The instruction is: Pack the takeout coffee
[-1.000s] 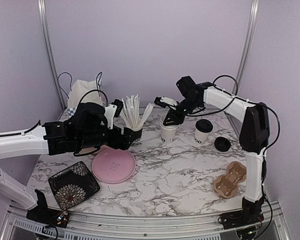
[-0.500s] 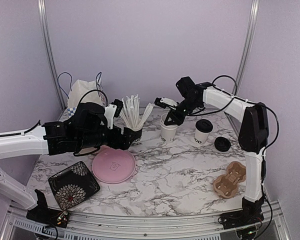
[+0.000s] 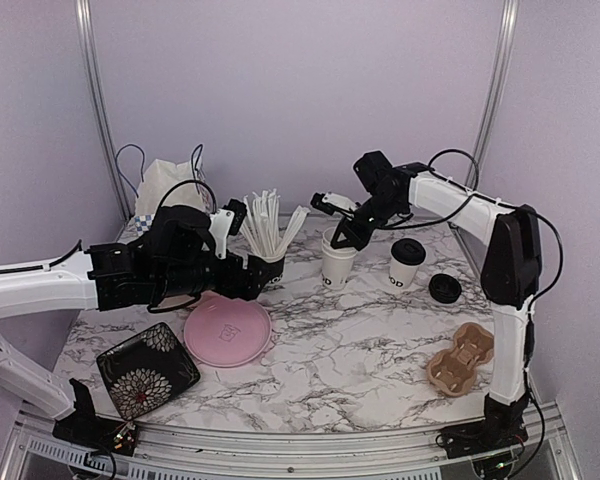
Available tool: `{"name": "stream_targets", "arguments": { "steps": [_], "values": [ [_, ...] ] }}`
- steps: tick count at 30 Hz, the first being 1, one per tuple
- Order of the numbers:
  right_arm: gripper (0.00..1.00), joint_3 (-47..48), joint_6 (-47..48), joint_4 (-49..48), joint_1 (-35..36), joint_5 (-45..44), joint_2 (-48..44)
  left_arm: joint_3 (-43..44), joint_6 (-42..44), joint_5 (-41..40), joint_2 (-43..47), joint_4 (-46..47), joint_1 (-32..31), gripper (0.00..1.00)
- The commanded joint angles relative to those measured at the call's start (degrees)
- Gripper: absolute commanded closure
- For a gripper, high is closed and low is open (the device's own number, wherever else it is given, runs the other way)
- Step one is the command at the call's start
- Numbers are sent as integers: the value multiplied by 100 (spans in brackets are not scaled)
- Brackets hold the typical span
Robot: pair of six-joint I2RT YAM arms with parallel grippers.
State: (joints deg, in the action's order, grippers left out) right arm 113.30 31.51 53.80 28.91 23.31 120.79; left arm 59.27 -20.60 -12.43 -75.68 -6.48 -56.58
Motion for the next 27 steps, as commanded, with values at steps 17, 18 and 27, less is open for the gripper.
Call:
{"name": "stream_targets", "arguments": {
  "steps": [17, 18, 27],
  "values": [
    [100, 347, -312, 536, -76, 808, -550, 105, -91, 96, -625, 355, 33, 10],
    [100, 275, -256, 497, 14, 421, -576, 59, -236, 70, -649, 550, 33, 10],
    [100, -499, -187, 61, 170, 375, -1156, 88, -2019, -732, -1792, 2752, 24, 15]
  ]
}}
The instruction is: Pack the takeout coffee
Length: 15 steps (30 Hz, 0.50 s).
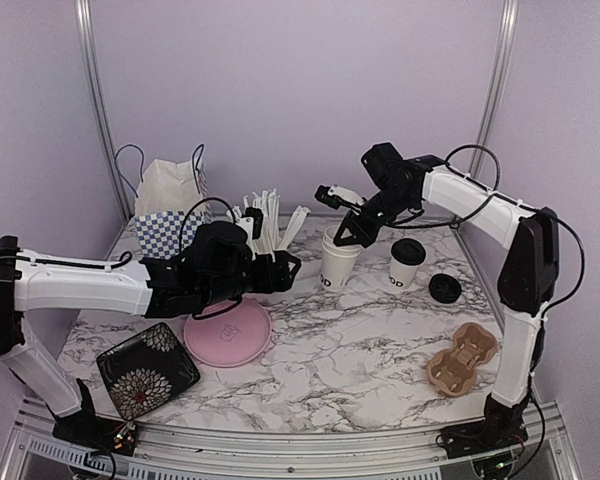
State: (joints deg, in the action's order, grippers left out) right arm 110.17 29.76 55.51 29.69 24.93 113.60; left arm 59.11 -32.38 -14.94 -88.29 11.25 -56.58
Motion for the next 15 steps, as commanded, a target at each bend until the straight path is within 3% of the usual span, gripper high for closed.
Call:
{"name": "stream_targets", "arguments": {
  "steps": [1, 4, 10, 15],
  "values": [
    [100, -211, -41, -98, 93, 282, -478, 150, -914, -535, -676, 1143, 24, 15],
    [100, -346, -84, -164, 122, 342, -629, 439, -1110, -540, -1068, 1351, 33, 18],
    [100, -729, -89, -370, 186, 329, -886, 704, -1416, -248, -1560, 1847, 99, 35],
    [100, -807, -84, -379, 202, 394, -923, 935, -1711, 56, -1896, 2074, 187, 37]
  ]
}}
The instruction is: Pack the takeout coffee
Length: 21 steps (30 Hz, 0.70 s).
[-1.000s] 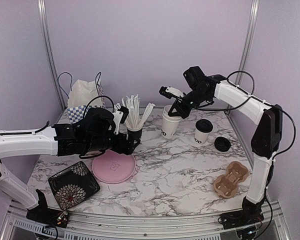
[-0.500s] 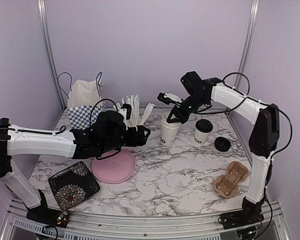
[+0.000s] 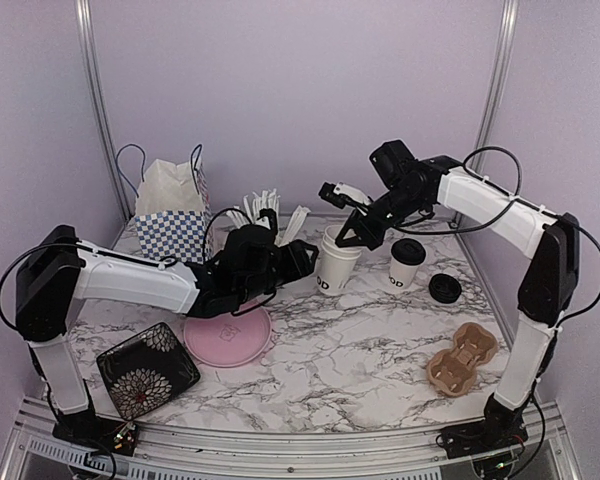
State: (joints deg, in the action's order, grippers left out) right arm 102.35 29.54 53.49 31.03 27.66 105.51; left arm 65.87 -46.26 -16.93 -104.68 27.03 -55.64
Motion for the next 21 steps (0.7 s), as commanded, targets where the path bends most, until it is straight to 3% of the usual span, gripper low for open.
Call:
{"name": "stream_targets", "arguments": {
  "steps": [1, 21],
  "values": [
    [100, -18, -72, -181, 75, 137, -118, 339, -368, 322, -328, 521, 103, 37],
    [100, 71, -20, -117, 131, 304, -80, 762, -767, 615, -1135, 566, 265, 40]
  ]
}}
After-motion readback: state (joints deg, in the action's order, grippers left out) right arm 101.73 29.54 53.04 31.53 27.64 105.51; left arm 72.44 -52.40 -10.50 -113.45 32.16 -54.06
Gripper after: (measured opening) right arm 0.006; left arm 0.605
